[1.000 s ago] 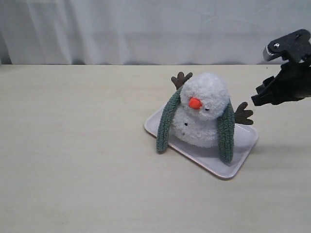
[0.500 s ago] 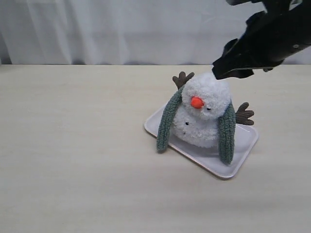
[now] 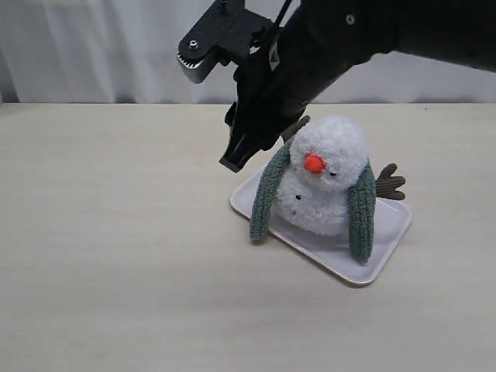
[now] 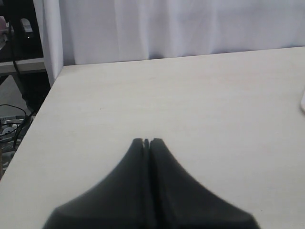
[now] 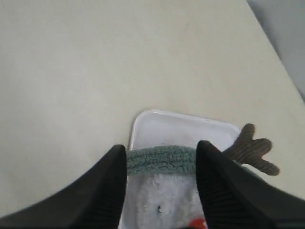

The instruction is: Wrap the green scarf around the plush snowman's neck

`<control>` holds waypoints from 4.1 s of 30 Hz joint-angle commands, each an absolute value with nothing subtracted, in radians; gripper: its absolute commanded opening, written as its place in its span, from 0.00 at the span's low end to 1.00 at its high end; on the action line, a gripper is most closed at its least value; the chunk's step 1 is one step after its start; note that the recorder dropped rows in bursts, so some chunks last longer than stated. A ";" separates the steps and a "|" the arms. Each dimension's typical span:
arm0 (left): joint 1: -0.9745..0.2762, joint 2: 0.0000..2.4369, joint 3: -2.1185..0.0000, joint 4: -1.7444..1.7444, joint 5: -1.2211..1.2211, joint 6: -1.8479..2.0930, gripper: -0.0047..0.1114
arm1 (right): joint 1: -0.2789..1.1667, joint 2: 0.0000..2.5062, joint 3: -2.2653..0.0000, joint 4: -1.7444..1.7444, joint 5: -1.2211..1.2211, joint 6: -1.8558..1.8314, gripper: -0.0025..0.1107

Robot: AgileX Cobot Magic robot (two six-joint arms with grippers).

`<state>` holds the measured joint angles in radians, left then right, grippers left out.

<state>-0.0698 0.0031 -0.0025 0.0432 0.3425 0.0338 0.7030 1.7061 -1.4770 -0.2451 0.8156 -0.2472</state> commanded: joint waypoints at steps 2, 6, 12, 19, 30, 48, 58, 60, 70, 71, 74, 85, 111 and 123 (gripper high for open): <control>-0.077 0.000 0.000 0.040 0.331 0.038 0.04 | 0.696 1.714 -1.496 -0.622 0.902 0.209 0.37; -0.077 0.000 0.000 0.040 0.331 0.038 0.04 | 0.626 1.716 -1.499 -0.530 0.975 0.214 0.29; -0.077 0.000 0.000 0.040 0.331 0.038 0.04 | 0.487 1.727 -1.499 -0.349 0.993 0.214 0.29; -0.077 0.000 0.000 0.040 0.331 0.038 0.04 | 0.463 1.731 -1.470 -0.329 0.988 0.175 0.11; -0.077 0.000 0.000 0.040 0.331 0.038 0.04 | 0.463 1.731 -1.470 -0.251 0.981 0.150 0.06; -0.077 0.000 0.000 0.040 0.331 0.038 0.04 | 0.465 1.724 -1.372 -0.240 0.911 0.150 0.06; -0.077 0.000 0.000 0.040 0.331 0.038 0.04 | 0.506 1.586 -1.372 -0.106 0.886 -0.200 0.06; -0.077 0.000 0.000 0.040 0.331 0.038 0.04 | 0.556 1.571 -1.372 -0.087 0.886 -0.273 0.09; -0.077 0.000 0.000 0.040 0.331 0.038 0.04 | 0.885 1.634 -1.366 -0.330 0.889 -0.496 0.36; -0.077 0.000 0.000 0.040 0.331 0.038 0.04 | 0.907 1.656 -1.366 -0.363 0.890 -0.455 0.36; -0.077 0.000 0.000 0.040 0.331 0.038 0.04 | 0.919 1.723 -1.374 -0.489 0.868 0.127 0.36; -0.077 0.000 0.000 0.040 0.331 0.038 0.04 | 0.881 1.871 -1.370 -0.361 0.901 0.481 0.48; -0.077 0.000 0.000 0.040 0.331 0.038 0.04 | 0.791 2.100 -1.369 -0.630 0.737 0.908 0.55; -0.077 0.000 0.000 0.040 0.331 0.038 0.04 | 0.791 2.146 -1.369 -0.729 0.733 1.010 0.54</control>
<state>-0.0698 0.0031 -0.0025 0.0432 0.3425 0.0338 0.7945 2.1426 -1.3712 -0.7023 0.7542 0.9909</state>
